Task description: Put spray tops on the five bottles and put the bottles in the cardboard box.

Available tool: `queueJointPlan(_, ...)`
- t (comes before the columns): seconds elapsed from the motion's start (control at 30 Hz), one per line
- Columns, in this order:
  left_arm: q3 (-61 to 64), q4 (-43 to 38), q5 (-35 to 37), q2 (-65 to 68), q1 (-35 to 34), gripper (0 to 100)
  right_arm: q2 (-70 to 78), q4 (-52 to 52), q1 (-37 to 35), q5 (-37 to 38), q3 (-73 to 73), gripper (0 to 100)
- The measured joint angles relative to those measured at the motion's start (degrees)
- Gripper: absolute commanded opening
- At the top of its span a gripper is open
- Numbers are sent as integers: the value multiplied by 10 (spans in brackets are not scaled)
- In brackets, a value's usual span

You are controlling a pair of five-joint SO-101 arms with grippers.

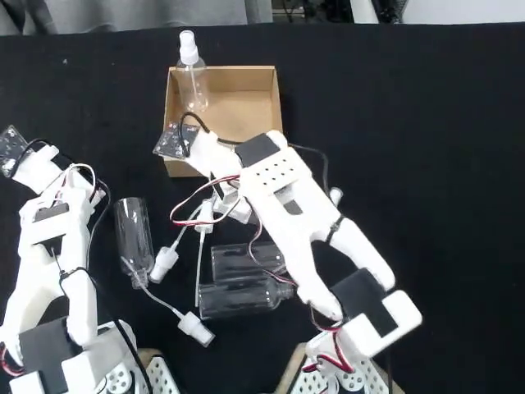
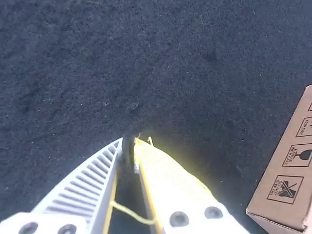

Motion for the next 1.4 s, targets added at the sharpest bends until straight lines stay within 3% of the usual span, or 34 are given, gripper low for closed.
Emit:
queueJointPlan(0.23, 0, -3, 0, 0, 0, 30, -60, 34, 0, -7, 0, 39)
queueJointPlan(0.63, 0, -3, 0, 0, 0, 30, -139, 40, 40, -87, 0, 39)
queueJointPlan(1.4, 0, -3, 0, 0, -3, 30, -254, 77, 24, -68, 52, 39)
